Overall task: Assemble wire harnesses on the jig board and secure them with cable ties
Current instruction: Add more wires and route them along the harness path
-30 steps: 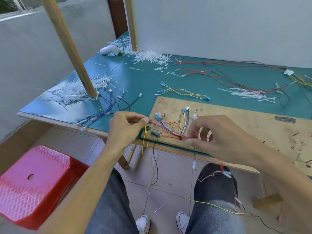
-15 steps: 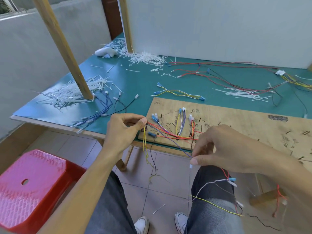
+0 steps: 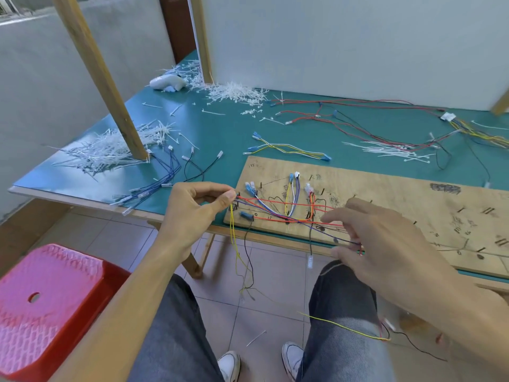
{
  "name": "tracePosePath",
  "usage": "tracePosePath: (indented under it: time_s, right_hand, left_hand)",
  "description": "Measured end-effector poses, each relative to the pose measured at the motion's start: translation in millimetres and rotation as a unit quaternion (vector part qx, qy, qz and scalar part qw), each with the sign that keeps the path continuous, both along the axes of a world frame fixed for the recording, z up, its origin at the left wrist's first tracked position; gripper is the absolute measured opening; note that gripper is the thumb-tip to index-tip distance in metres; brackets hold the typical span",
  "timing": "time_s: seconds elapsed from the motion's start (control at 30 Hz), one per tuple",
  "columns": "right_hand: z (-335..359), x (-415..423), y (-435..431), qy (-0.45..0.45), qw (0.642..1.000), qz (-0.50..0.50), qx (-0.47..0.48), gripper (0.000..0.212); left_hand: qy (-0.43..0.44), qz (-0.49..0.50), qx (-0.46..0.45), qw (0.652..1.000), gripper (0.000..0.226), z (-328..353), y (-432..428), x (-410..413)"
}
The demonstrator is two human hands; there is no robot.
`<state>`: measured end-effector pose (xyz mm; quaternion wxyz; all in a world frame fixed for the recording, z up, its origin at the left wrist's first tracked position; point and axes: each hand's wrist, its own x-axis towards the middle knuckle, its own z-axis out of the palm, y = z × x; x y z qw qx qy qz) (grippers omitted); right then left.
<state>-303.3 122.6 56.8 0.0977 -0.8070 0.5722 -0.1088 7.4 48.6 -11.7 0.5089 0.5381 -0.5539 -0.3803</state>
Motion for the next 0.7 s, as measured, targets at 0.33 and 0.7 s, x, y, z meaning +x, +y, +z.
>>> tracePosePath:
  time_s: [0.33, 0.7]
  right_hand:
    - [13.1, -10.3, 11.8, 0.078, 0.995, 0.067, 0.002, 0.07]
    - [3.4, -13.8, 10.8, 0.111, 0.991, -0.003, -0.078, 0.073]
  left_hand:
    - [0.039, -0.007, 0.01, 0.999, 0.005, 12.8, 2.4, 0.3]
    - [0.023, -0.038, 0.019, 0.999, 0.012, 12.9, -0.5, -5.6]
